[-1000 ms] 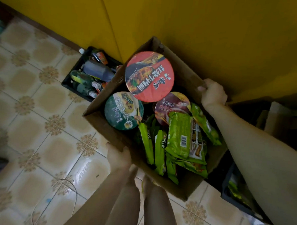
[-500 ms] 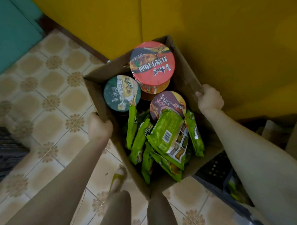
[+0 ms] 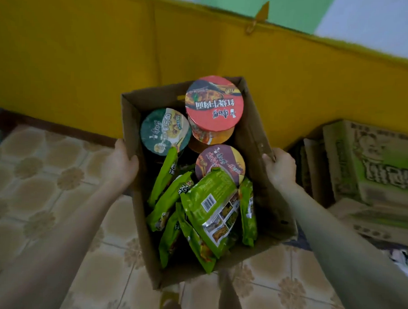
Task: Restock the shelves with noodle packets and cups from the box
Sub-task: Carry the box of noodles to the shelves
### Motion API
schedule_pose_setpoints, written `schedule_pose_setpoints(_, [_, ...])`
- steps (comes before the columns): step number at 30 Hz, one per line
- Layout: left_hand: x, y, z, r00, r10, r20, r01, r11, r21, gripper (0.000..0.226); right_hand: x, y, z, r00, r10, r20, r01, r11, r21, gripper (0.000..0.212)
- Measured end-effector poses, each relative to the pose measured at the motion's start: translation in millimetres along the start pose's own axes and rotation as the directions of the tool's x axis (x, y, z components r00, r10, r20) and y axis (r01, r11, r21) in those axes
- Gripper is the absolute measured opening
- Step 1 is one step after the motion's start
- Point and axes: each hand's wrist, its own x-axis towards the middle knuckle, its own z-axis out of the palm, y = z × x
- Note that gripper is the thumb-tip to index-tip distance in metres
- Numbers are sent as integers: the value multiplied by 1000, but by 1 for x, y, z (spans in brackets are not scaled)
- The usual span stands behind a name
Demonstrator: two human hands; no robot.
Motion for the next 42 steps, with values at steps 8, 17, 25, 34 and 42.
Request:
schedule_pose_setpoints(8, [-41, 57, -22, 938, 345, 46, -344, 896, 280, 35, -100, 34, -97, 992, 51, -112, -57, 997, -51, 38])
schedule_pose_setpoints(17, [-171, 154, 25, 723, 652, 227, -688, 710, 151, 33, -249, 167, -199, 893, 305, -330, -295, 952, 83, 48])
schedule_pose_setpoints(25, [-302, 197, 67, 600, 730, 327, -793, 596, 126, 24, -370, 278, -269, 822, 447, -352, -428, 893, 136, 43])
schedule_pose_setpoints(34, [-372, 201, 109, 506, 769, 390, -846, 532, 49, 31, -431, 332, -291, 770, 517, -375, -509, 851, 127, 45])
schedule_pose_setpoints(42, [-359, 208, 112, 494, 772, 400, -851, 523, 42, 22, -430, 323, -283, 716, 561, -416, -558, 817, 143, 45])
